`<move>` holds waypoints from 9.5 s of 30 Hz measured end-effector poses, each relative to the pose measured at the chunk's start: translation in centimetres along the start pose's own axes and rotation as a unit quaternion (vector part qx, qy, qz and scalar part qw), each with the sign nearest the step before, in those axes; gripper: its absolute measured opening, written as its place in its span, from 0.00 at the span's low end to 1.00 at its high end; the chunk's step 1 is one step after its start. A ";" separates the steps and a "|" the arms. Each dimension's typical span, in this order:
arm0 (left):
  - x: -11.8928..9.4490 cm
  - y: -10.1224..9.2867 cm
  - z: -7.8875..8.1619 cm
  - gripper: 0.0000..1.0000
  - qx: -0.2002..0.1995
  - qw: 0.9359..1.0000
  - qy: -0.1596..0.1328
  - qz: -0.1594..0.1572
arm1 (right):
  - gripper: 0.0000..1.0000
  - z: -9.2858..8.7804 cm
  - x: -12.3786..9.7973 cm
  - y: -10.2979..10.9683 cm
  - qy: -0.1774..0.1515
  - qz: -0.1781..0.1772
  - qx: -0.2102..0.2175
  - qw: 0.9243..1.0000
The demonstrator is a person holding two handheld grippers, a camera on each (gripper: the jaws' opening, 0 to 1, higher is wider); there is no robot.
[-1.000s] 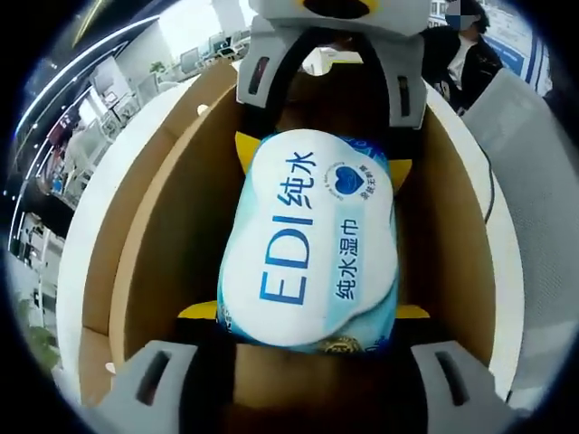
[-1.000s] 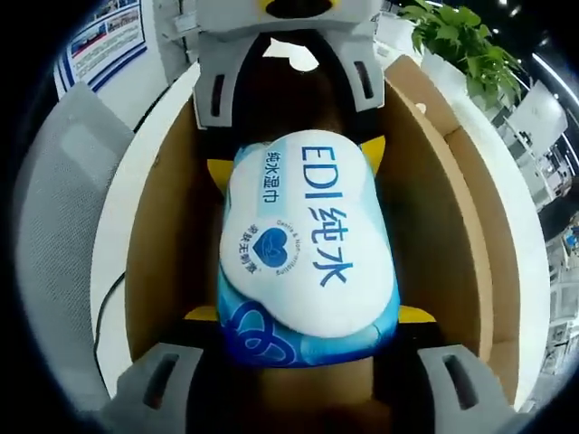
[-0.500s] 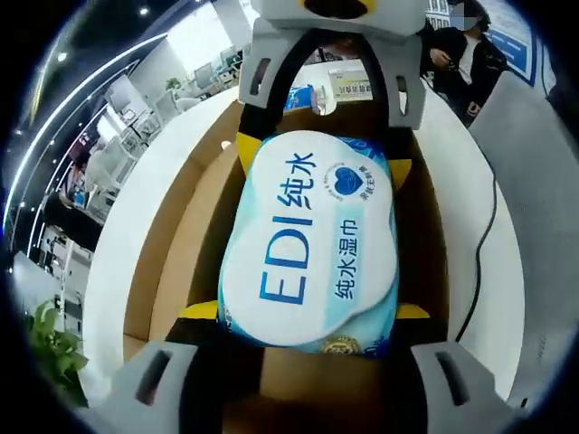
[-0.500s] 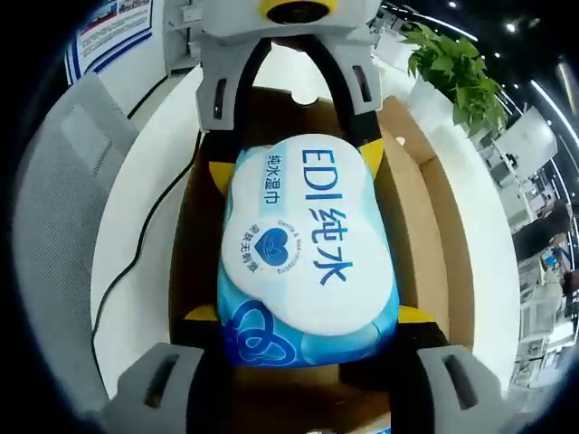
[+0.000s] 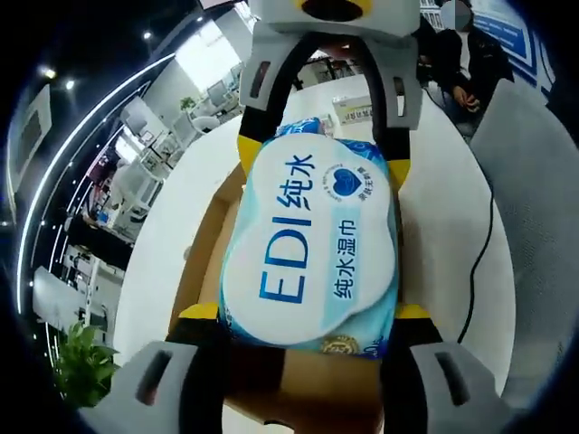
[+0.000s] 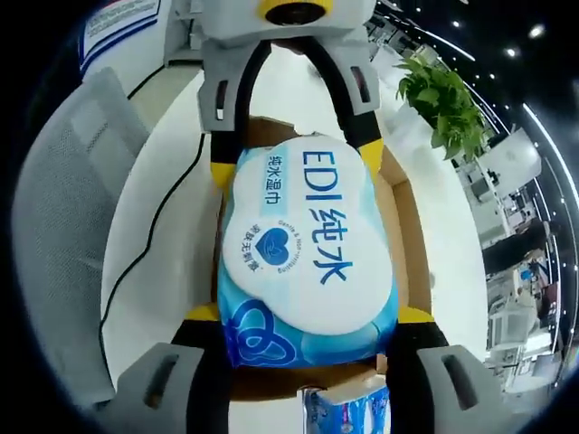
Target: Operate the shoe box by opening the lid, removing the specified soft item, and placing it in the target area until the item is outside and the box remains undamaged.
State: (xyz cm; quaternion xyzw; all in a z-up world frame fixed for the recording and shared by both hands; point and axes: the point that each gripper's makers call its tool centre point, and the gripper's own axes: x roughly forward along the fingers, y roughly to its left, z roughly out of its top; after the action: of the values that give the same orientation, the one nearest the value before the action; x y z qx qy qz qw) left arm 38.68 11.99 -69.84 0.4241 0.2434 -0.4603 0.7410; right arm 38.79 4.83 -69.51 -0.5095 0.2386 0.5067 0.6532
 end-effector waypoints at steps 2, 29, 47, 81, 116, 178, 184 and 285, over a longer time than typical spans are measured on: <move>-0.4 -0.3 0.6 0.68 0.003 1.000 -0.003 0.006 | 0.66 0.0 -0.6 0.2 0.000 -0.005 -0.004 1.000; -4.8 -3.2 4.4 0.67 0.044 0.997 -0.018 0.055 | 0.66 0.8 -6.2 3.0 -0.018 -0.060 -0.018 0.998; -5.3 -7.9 5.8 0.67 0.068 0.996 -0.040 0.044 | 0.65 -0.2 -8.0 7.8 -0.014 -0.077 0.001 0.997; -5.5 -14.4 4.0 0.67 0.020 1.000 -0.019 0.005 | 0.65 -0.1 -7.2 14.1 -0.023 -0.015 0.005 1.000; 2.5 -15.6 2.7 0.67 -0.022 0.996 -0.009 -0.090 | 0.65 -5.9 -1.8 15.0 0.007 0.078 0.060 0.995; -3.2 -14.0 4.6 0.85 -0.236 0.962 -0.124 -0.056 | 0.66 -7.1 -4.2 16.7 0.036 0.099 0.157 0.982; -5.3 -13.9 4.2 0.86 -0.287 0.949 -0.128 -0.039 | 0.64 -5.5 -4.2 16.6 0.023 0.097 0.132 0.986; -12.0 -14.7 -0.4 0.86 -0.356 0.915 -0.095 0.162 | 0.71 -6.8 3.2 18.8 0.153 0.196 0.105 0.963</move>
State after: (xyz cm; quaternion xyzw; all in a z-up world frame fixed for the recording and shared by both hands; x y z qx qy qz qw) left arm 20.11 14.81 -66.97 0.1199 0.2473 -0.2549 0.9271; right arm 24.34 -0.62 -82.58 -0.4528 0.4827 0.5131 0.5464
